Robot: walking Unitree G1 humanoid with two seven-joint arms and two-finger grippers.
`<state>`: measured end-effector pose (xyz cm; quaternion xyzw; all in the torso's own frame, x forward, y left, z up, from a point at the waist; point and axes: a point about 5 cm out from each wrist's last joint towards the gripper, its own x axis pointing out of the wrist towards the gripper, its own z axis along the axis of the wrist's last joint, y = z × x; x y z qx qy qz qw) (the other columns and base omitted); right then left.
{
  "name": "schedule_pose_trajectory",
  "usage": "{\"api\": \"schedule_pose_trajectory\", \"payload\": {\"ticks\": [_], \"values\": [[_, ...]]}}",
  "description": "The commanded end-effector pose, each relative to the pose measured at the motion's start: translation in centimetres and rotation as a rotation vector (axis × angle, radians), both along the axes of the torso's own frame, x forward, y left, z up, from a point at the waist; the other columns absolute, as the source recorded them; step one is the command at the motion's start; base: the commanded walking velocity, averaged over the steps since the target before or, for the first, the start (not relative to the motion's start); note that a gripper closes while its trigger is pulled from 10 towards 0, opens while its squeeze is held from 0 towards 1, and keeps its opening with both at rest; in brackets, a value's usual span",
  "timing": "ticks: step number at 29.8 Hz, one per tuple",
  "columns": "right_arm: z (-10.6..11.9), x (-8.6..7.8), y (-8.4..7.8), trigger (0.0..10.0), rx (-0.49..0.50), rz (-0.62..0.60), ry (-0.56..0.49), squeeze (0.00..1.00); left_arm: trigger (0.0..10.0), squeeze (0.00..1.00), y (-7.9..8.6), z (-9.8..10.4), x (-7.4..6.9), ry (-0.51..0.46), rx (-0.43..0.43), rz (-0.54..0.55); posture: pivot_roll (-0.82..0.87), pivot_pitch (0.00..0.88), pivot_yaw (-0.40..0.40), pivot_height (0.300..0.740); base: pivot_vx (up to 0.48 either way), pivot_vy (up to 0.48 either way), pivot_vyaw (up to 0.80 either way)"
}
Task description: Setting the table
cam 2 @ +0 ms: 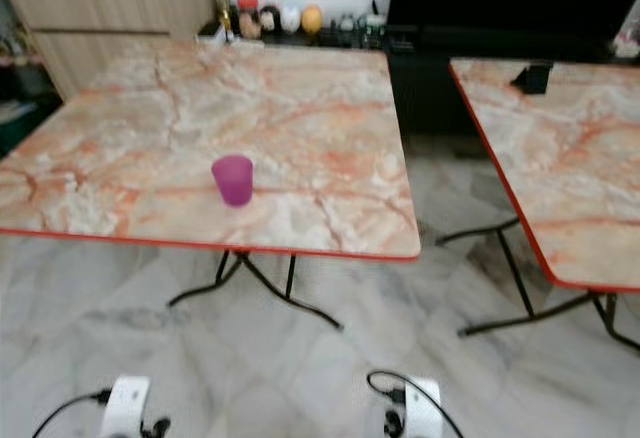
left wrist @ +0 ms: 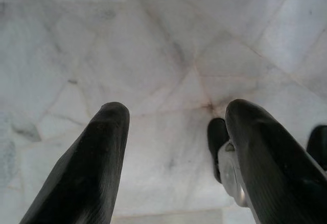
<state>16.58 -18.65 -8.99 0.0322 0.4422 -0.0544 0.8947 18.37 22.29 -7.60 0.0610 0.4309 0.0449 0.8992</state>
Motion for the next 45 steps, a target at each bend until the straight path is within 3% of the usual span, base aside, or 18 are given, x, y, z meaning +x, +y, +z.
{"api": "schedule_pose_trajectory", "payload": {"ticks": [1, 45], "values": [[-0.19, -0.57, -0.64, 10.0, -0.01, -0.011, 0.021, 0.0, 10.0, 0.0, -0.55, -0.04, 0.18, 0.001, -0.003, -0.021, 0.01, 0.0, 0.0, 0.74, 0.0, 0.0, 0.0], [-0.52, -1.33, -0.66, 10.0, -0.027, -0.009, 0.054, 0.0, 10.0, 0.0, -0.41, 0.05, 0.27, -0.004, 0.008, -0.028, 0.02, 0.0, 0.002, 0.74, 0.0, 0.099, 0.0]]}}
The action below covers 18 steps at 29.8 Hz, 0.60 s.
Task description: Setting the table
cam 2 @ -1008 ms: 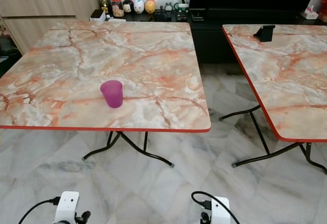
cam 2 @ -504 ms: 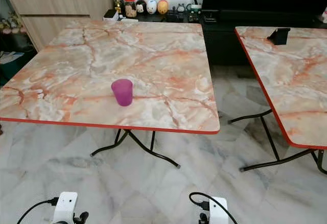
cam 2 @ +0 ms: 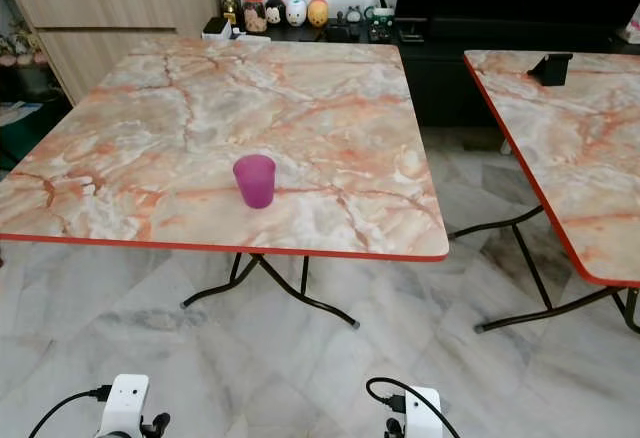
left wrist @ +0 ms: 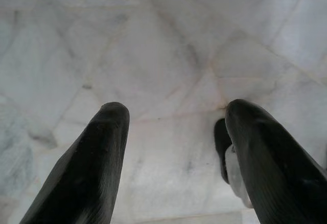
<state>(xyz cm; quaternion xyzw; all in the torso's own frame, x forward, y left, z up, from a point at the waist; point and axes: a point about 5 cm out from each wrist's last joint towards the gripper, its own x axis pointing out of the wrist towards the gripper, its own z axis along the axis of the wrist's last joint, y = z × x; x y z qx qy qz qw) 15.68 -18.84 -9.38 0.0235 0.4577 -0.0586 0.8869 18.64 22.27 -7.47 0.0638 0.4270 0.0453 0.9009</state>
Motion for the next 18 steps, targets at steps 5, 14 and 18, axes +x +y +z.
{"api": "schedule_pose_trajectory", "payload": {"ticks": [5, 14, 18], "values": [[-0.12, -0.35, -0.34, 10.0, -0.008, -0.009, 0.017, 0.0, 10.0, 0.0, -0.39, -0.09, 0.0, 0.005, 0.001, -0.024, 0.02, 0.0, 0.002, 0.74, 0.0, 0.0, 0.0], [-0.09, -0.2, -0.14, 10.0, -0.005, -0.005, 0.015, 0.0, 10.0, 0.0, -0.37, -0.09, 0.0, 0.006, -0.005, -0.02, 0.02, 0.0, 0.002, 0.74, 0.0, 0.0, 0.0], [-0.09, -0.2, -0.15, 10.0, -0.007, -0.005, 0.015, 0.0, 10.0, 0.0, -0.37, -0.08, 0.02, 0.007, -0.004, -0.022, 0.02, 0.0, 0.002, 0.74, 0.0, 0.0, 0.0]]}}
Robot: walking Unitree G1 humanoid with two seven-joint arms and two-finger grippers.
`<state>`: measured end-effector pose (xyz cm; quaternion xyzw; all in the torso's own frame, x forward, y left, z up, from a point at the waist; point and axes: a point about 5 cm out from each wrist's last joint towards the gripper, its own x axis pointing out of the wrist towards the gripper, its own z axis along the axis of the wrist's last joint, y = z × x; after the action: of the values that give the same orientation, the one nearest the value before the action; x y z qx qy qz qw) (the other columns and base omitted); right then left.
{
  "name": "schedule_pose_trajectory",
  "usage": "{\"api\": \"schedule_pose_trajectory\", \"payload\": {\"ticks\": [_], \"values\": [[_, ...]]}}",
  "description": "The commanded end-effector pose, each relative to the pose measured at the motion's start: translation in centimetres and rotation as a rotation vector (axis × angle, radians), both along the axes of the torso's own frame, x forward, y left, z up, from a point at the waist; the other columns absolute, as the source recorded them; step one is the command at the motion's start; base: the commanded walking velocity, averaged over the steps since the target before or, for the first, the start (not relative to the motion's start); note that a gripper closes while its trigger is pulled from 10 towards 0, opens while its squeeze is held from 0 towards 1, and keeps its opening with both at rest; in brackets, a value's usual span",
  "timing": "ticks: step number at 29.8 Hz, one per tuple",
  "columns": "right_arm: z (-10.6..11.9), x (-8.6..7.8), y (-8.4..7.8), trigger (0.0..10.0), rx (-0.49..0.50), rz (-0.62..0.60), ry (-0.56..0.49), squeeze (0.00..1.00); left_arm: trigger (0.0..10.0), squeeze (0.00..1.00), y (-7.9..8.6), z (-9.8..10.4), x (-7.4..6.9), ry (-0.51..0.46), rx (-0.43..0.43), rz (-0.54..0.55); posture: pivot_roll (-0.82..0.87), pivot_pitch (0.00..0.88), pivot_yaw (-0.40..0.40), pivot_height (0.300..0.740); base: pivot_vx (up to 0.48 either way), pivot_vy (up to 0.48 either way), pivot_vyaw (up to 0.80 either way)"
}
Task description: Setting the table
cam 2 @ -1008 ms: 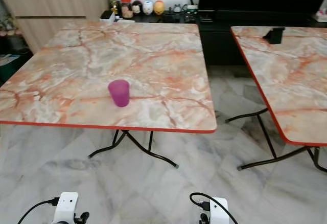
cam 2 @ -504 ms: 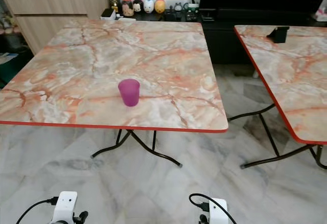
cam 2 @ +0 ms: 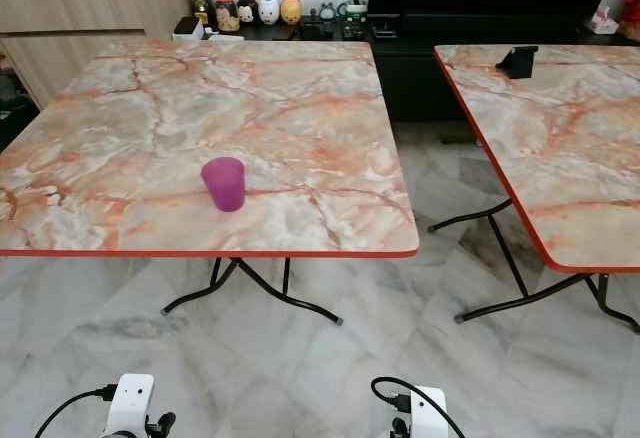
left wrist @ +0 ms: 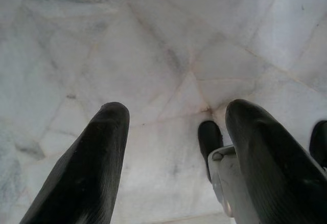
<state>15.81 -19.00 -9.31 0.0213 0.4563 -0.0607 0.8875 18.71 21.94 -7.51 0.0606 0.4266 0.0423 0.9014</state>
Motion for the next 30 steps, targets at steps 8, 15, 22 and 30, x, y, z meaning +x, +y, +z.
{"api": "schedule_pose_trajectory", "payload": {"ticks": [8, 15, 22, 30], "values": [[-0.1, -0.3, -0.2, 10.0, -0.004, -0.005, 0.015, 0.0, 10.0, 0.0, 0.1, 0.3, 0.3, -0.041, 0.024, -0.011, 0.02, 0.0, 0.004, 0.74, 0.0, 0.0, 0.0], [-0.1, -0.3, -0.5, 10.0, -0.011, -0.002, 0.015, 0.0, 10.0, 0.0, 0.1, 0.9, 0.8, -0.154, 0.042, 0.023, 0.04, 0.0, 0.004, 0.74, 0.0, 0.0, 0.0], [-0.1, -0.2, -0.3, 10.0, -0.014, 0.012, 0.014, 0.0, 10.0, 0.0, -0.1, 1.9, 1.6, -0.264, 0.11, -0.06, 0.06, 0.0, -0.003, 0.74, 0.0, 0.0, 0.0], [0.0, -0.1, -0.5, 10.0, -0.016, 0.019, 0.013, 0.0, 10.0, 0.0, -0.3, 2.3, 1.8, -0.323, 0.113, -0.08, 0.06, 0.0, -0.003, 0.74, 0.0, 0.0, 0.0]]}}
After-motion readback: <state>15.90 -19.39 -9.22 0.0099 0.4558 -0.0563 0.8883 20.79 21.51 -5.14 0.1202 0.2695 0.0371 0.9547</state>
